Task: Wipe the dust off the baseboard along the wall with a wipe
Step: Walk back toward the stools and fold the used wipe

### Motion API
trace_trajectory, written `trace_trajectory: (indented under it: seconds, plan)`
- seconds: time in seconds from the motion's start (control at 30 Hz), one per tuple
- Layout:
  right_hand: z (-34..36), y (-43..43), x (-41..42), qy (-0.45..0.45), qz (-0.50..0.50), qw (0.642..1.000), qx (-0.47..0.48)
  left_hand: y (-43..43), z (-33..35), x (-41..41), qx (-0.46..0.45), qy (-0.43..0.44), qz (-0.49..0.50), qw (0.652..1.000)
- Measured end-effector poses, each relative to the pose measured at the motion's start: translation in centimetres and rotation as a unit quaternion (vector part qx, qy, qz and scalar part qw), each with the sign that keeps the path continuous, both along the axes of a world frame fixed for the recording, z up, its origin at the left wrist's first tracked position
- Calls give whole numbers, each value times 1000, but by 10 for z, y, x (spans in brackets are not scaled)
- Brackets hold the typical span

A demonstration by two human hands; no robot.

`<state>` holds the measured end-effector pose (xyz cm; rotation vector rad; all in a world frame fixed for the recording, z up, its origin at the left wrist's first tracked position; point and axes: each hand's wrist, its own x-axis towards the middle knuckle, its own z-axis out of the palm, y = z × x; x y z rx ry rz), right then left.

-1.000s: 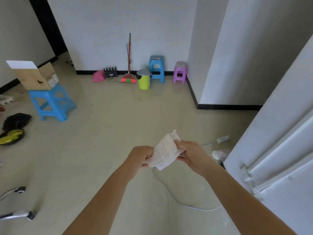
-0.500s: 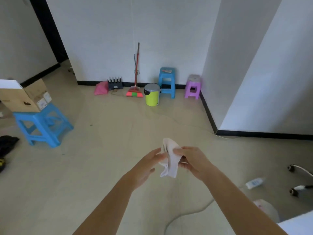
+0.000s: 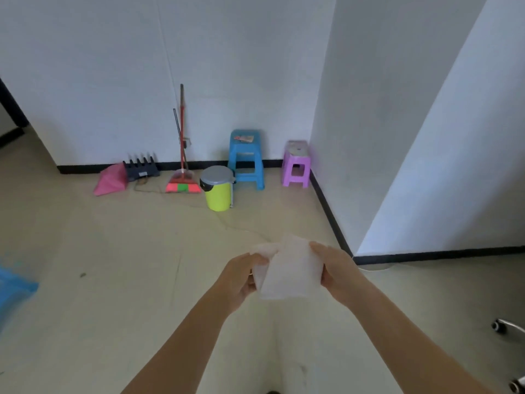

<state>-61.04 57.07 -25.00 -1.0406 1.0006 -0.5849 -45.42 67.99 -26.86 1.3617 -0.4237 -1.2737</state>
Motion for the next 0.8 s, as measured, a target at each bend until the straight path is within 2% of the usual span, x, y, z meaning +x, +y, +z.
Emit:
trace_trajectory:
  seconds: [0.1, 0.3, 0.53, 0.63, 0.8]
  plan:
    - [7, -77, 37, 31, 18, 999, -14, -86, 4, 35, 29, 2, 42, 999]
    - [6, -213, 120, 46, 119, 992, 17, -226, -5, 119, 71, 7, 100, 992]
    - [-21, -406, 243, 70, 87, 994, -17, -408, -44, 245, 125, -9, 83, 989]
    - [-25, -498, 301, 86, 67, 994, -17, -498, -52, 306, 140, -47, 56, 987]
    - [-13, -634, 363, 122, 39, 991, -41, -647, -38, 388, 167, -162, 30, 972]
